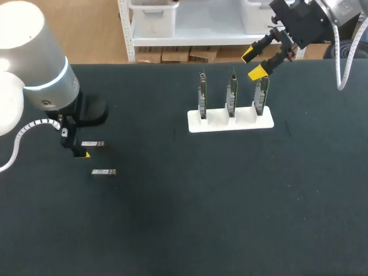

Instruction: Pick up the optical module with the left hand, and insert it into the network port with the right hand.

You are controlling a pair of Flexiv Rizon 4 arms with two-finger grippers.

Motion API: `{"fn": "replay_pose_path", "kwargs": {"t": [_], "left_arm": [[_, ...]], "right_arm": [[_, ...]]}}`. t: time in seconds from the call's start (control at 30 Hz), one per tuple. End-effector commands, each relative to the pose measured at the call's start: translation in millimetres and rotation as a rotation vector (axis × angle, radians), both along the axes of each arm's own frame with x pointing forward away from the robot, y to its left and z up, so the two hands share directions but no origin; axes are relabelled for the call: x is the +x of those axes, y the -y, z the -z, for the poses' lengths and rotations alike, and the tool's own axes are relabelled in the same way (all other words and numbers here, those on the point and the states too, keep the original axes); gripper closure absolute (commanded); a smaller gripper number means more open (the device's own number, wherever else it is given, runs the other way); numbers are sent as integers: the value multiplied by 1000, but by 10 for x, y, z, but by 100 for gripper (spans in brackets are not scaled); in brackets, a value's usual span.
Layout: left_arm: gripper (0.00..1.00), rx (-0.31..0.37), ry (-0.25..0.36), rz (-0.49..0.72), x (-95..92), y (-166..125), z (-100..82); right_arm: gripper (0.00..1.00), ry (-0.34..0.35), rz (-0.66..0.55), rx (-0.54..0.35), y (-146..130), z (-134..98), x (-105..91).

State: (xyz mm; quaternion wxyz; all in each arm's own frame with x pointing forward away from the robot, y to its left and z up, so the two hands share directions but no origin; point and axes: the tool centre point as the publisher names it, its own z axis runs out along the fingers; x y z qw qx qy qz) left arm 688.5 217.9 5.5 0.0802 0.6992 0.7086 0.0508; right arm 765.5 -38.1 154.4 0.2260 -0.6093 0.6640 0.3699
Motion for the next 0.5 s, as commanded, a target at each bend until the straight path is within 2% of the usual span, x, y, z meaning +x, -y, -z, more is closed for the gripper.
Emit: {"fn": "replay_pose_path", "kwargs": {"t": [0.03, 0.3, 0.5], "left_arm": [[0, 17, -6, -1, 46, 31, -3], [0, 49, -39, 14, 7, 1, 1], [0, 42, -69, -19, -4, -54, 2]], "right_arm": [[0, 5, 6, -1, 1, 0, -31], [0, 5, 6, -1, 1, 0, -31], [0, 5, 6, -1, 1, 0, -31]]}}
